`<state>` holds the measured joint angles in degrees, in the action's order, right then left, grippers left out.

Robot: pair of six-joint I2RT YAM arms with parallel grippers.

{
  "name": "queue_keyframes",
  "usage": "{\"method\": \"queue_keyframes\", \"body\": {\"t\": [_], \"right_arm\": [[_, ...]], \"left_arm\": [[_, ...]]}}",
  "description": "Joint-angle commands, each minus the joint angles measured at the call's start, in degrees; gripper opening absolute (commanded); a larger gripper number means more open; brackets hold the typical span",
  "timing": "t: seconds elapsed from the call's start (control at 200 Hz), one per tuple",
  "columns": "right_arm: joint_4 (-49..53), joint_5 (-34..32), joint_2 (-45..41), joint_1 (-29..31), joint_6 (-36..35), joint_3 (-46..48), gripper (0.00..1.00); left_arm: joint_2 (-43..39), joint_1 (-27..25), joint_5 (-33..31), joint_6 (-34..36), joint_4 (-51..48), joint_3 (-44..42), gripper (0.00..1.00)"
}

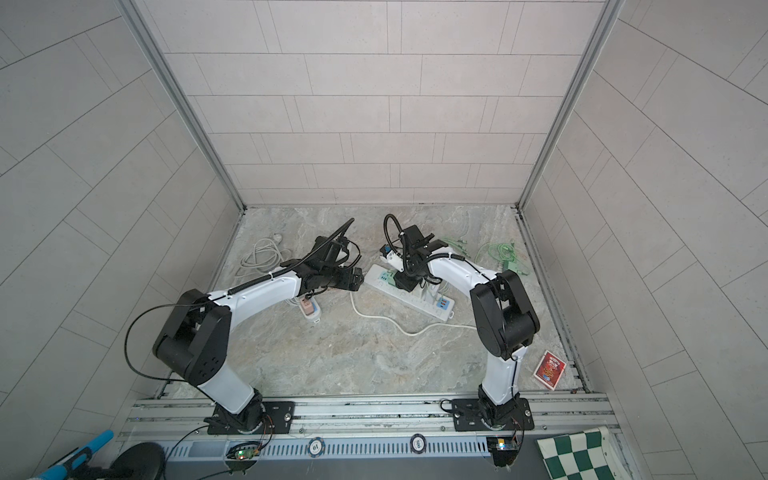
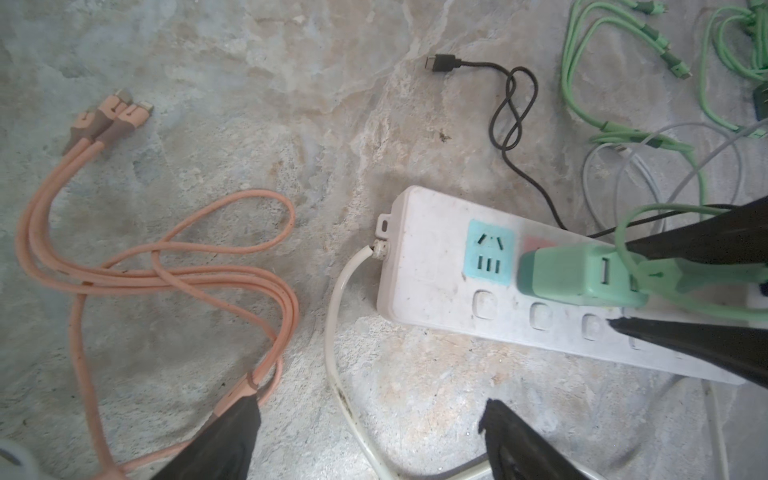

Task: Insert the plug
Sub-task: 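Open the right gripper and lift it off the seated green charger, then move the right gripper to the second green charger and grasp it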

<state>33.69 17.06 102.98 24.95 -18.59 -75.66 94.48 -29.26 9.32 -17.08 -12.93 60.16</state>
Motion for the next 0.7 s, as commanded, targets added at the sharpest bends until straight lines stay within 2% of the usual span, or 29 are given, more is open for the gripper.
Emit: {"method": "queue_keyframes", "body": {"t": [0.0, 0.145, 0.25, 0.375, 0.475, 0.696], "right_arm": [[2.7, 0.9, -4.4, -0.3, 1.3, -1.7, 0.45], [2.4, 2.9, -9.6, -1.3, 2.9, -1.6, 0.47], [-1.4, 3.8, -15.4, -4.3, 8.4, 1.4, 0.47], [-10.7, 6.5, -21.6, -12.9, 20.2, 8.0, 0.47], [-17.6, 5.9, -24.1, -20.6, 31.2, 12.9, 0.47], [-16.0, -9.0, -20.1, -32.3, 43.7, 13.4, 0.46]], "left_arm": [[-2.6, 0.4, -0.8, -0.5, 2.7, -1.6, 0.92], [-4.0, 0.4, 0.2, -0.3, 3.9, -1.6, 0.93], [-5.2, 0.4, 0.7, 0.1, 4.2, -1.9, 0.95], [-7.7, 0.5, -0.7, -0.6, 4.5, -4.3, 0.96], [-10.6, 0.5, -2.0, -3.2, 6.3, -8.4, 0.97], [-14.9, 0.6, -0.5, -8.9, 20.2, -19.5, 1.00]]}}
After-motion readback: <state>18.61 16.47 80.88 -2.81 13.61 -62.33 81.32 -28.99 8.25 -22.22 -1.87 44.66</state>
